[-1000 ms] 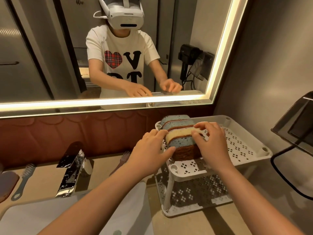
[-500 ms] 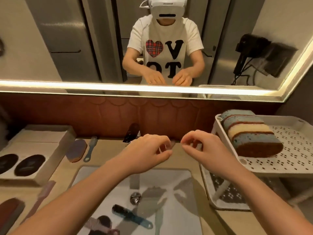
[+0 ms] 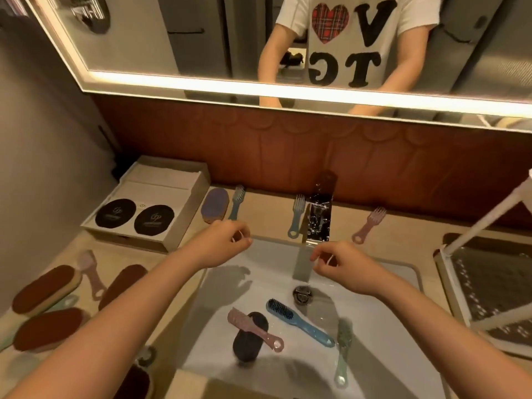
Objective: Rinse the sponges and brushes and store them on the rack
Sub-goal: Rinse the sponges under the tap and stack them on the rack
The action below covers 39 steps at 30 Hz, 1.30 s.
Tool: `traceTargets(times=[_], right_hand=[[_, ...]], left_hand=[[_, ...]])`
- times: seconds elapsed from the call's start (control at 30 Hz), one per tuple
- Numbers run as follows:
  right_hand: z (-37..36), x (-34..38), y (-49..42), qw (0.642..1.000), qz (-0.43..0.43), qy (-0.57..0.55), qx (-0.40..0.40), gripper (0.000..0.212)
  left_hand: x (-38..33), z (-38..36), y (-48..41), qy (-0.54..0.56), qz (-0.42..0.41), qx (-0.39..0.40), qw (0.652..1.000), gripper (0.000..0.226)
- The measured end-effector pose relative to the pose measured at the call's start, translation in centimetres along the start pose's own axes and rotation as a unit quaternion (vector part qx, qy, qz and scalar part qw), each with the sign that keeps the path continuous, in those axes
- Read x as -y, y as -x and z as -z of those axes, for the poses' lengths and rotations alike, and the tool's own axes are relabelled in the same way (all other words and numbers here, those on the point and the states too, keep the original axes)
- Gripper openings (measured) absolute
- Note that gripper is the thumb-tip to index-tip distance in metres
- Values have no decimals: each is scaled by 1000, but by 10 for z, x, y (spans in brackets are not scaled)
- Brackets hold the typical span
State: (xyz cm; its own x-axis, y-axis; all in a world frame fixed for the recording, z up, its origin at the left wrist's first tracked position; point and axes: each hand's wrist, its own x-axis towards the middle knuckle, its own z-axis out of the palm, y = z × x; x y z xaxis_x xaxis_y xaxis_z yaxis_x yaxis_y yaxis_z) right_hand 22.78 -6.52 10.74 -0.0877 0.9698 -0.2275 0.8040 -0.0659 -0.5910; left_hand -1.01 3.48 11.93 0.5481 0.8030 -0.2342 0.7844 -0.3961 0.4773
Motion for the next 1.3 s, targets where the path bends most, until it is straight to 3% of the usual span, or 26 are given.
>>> traceTargets(times=[0.13,0.27,0.4,0.67,0.9,1.07,1.2,1.3], right_hand=[[-44,7,-26,999,-6,-3,48,12],[-92,6,-49,992,-64,-25,108,19],[-138,-4,-67,983,-116,-62,130,12],[-219,-26,-87,945,-178,2,274,55],[-241,-21,-102,947,-152,-20,282,42],[-237,-27,-100,949,-197,-126,209,36],[-233,-32,-100,964,-191,-179,53,19],[-231,-35,-97,957,-190,-209,-61,32]], left_hand=[[58,-6,4,22,58,10,998,20],[102,-16,2,31,119,13,992,25],[121,-26,-5,55,149,-9,987,36],[141,-53,-17,77,161,-35,983,38],[148,-67,-25,76,174,-78,979,35],[150,-63,-34,113,154,-88,978,32],[147,-55,-51,131,154,-108,973,36],[145,-54,-65,164,156,-115,967,44]])
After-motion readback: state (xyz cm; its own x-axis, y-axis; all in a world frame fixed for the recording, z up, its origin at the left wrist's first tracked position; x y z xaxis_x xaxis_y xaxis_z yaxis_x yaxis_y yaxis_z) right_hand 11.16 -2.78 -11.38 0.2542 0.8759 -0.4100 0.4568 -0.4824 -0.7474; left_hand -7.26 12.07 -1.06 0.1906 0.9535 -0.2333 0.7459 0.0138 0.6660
